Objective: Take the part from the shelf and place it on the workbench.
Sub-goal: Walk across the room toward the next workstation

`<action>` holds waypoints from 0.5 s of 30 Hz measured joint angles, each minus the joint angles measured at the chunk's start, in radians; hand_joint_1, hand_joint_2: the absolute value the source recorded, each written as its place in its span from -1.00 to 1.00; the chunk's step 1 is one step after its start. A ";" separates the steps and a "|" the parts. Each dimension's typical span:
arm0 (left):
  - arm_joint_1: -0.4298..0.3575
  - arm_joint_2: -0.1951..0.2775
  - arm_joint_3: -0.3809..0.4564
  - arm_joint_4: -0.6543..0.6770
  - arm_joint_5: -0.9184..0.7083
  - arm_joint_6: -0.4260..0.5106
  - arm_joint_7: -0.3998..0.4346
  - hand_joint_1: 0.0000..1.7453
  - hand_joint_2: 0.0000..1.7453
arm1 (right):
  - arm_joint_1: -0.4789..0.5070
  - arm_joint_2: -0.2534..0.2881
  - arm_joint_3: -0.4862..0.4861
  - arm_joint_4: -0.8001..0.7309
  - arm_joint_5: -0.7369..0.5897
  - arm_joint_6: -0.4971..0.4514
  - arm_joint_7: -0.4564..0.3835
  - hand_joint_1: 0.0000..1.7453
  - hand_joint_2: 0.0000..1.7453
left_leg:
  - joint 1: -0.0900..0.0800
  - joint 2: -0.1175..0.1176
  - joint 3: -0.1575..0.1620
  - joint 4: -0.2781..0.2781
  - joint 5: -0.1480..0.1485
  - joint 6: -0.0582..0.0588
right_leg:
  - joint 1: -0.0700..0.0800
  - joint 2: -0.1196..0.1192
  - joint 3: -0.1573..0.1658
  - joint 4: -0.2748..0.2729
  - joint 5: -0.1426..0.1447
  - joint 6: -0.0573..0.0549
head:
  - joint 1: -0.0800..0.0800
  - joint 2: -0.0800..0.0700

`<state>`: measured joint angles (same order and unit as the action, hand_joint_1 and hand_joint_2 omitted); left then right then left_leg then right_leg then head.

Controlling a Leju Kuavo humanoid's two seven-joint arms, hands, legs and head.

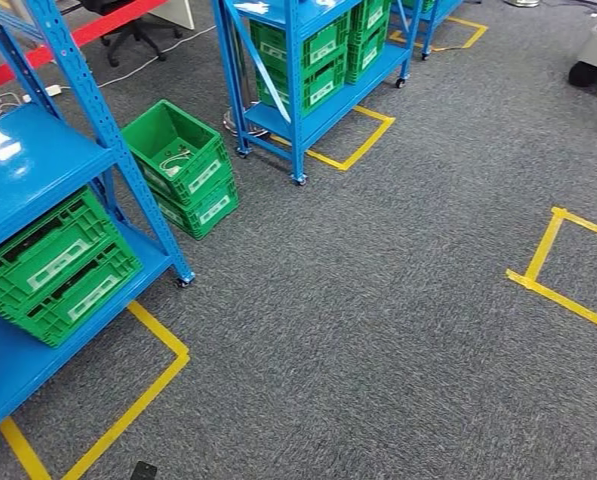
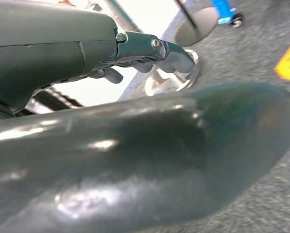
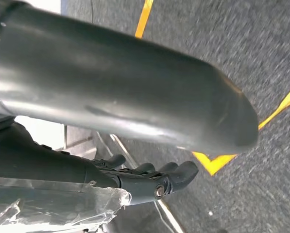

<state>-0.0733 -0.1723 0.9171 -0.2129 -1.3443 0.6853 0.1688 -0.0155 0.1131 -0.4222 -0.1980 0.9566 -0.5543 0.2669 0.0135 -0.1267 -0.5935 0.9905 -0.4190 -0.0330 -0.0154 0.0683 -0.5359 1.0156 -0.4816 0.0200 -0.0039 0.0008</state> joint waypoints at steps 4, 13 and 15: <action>-0.003 -0.001 0.000 0.000 0.000 0.000 0.001 -1.00 -1.00 | 0.003 -0.001 0.000 0.000 0.000 0.000 0.000 -1.00 -1.00 | -0.005 0.101 -0.100 0.207 -0.114 -0.010 | 0.006 -0.065 -0.001 -0.007 0.005 -0.018 | -0.013 0.000; -0.006 -0.002 0.000 0.000 0.011 -0.001 0.001 -1.00 -1.00 | -0.001 -0.001 0.000 0.000 0.010 0.000 0.001 -1.00 -1.00 | -0.025 0.186 0.027 -0.009 -0.018 0.025 | 0.025 -0.182 0.005 -0.002 -0.010 -0.001 | -0.013 0.000; -0.001 -0.002 0.000 0.000 0.015 -0.001 0.001 -1.00 -1.00 | -0.004 -0.001 0.000 -0.001 0.013 -0.002 0.002 -1.00 -1.00 | -0.020 0.165 0.027 -0.011 -0.014 0.034 | 0.023 -0.177 0.005 0.004 -0.018 0.010 | -0.012 0.000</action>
<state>-0.0739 -0.1745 0.9175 -0.2129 -1.3298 0.6841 0.1701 -0.0192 0.1123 -0.4223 -0.1987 0.9693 -0.5561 0.2687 -0.0066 0.0384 -0.5663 0.9792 -0.4333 0.0012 0.0071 -0.1088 -0.5307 1.0193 -0.4999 0.0301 -0.0155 0.0008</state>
